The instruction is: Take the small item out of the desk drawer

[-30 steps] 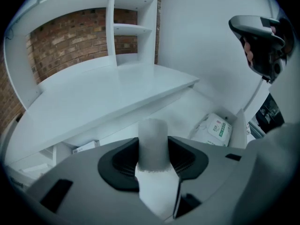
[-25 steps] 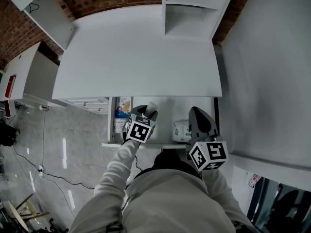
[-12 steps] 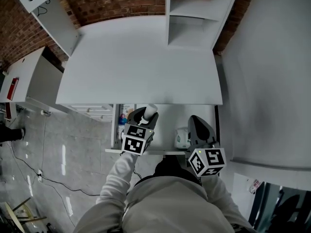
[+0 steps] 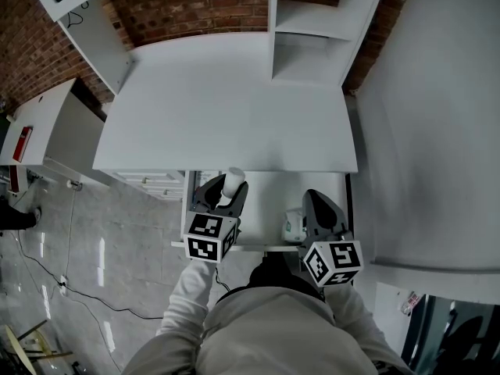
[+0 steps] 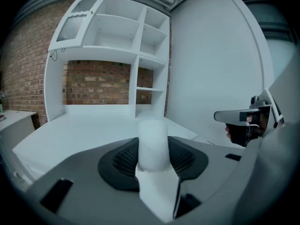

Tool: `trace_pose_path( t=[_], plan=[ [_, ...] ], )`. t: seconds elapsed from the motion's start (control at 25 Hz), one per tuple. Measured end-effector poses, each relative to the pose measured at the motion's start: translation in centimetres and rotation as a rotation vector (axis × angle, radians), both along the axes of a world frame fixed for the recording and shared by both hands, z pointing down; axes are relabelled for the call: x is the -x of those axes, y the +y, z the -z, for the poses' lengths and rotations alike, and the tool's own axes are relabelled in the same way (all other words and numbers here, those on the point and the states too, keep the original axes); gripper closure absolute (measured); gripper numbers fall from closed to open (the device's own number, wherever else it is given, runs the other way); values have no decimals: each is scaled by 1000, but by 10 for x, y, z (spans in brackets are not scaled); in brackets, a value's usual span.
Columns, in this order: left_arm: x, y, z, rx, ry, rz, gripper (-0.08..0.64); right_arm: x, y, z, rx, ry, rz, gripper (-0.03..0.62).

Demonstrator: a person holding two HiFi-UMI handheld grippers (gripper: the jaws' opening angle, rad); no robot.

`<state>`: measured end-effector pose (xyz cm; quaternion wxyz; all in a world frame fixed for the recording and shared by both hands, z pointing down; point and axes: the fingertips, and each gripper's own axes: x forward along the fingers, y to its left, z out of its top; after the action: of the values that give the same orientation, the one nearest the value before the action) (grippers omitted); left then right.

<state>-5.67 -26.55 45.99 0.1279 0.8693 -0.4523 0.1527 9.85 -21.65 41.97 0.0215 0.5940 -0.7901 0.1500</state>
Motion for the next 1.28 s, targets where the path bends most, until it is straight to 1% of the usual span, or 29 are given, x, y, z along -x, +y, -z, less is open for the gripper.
trace_pose_path(
  t=[0.12, 0.2, 0.4, 0.64, 0.84, 1.28],
  plan=[
    [7, 6, 11, -8, 46, 22, 368, 0, 2, 5, -9, 12, -5, 565],
    [11, 7, 17, -29, 69, 37, 368, -1, 3, 6, -14, 14, -5, 565],
    [21, 12, 29, -81, 70, 55, 368, 0, 7, 6, -14, 29, 6, 565],
    [24, 21, 38, -116, 62, 61, 368, 6, 12, 8, -26, 53, 29, 565],
    [25, 28, 45, -134, 75, 60, 368, 8, 14, 11, -25, 63, 36, 565],
    [32, 35, 55, -158, 99, 85, 368, 7, 19, 14, -32, 82, 37, 565]
  ],
)
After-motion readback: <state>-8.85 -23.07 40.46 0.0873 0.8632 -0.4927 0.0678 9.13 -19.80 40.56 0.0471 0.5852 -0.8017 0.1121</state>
